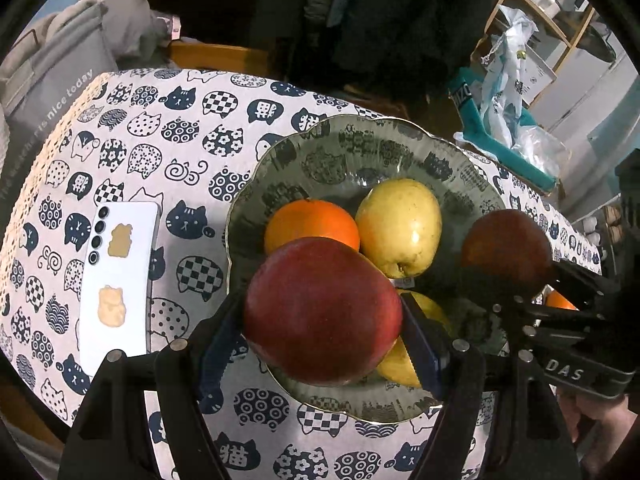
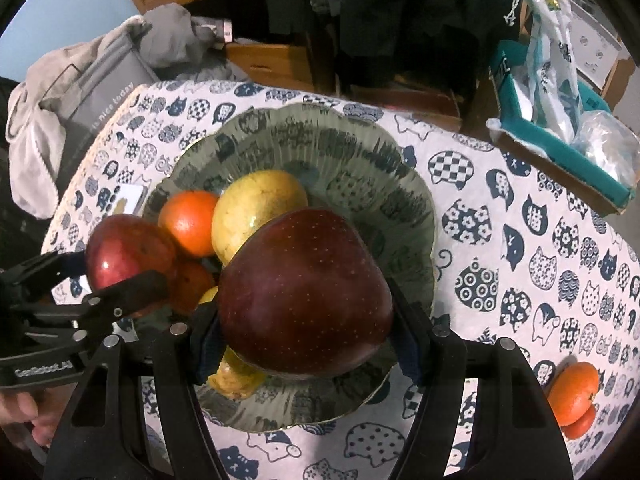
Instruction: Organize fruits
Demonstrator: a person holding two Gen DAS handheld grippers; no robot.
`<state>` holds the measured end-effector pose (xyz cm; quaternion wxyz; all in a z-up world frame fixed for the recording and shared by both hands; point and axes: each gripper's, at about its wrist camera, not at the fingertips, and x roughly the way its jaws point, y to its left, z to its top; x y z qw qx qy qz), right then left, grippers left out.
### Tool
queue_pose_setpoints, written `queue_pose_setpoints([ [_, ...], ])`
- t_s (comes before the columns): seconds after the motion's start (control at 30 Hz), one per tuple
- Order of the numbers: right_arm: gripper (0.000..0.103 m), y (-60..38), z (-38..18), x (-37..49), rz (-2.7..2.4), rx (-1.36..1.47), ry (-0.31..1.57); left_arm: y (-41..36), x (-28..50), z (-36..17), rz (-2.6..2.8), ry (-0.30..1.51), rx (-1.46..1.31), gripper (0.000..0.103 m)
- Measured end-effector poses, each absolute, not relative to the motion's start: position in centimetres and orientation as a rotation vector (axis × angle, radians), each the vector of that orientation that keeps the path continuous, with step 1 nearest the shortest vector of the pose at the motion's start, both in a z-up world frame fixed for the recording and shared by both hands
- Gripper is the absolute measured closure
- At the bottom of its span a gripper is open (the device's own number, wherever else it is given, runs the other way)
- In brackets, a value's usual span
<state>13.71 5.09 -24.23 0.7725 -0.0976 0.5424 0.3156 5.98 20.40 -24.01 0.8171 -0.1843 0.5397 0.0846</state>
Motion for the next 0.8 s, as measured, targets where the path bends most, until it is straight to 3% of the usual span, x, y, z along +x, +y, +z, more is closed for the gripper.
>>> queue_pose_setpoints([
  [0.47, 0.033, 5.9, -26.1, 13.9, 0.693, -0.210, 1.236, 20.6, 5.3, -24.4, 0.161, 1.165, -0.426, 0.025],
  [0.8, 0.027, 5.9, -26.4, 14.2, 0.670, -0.219, 1.246, 20.6, 5.0, -25.2, 0.145, 1.202, -0.459, 0.024],
])
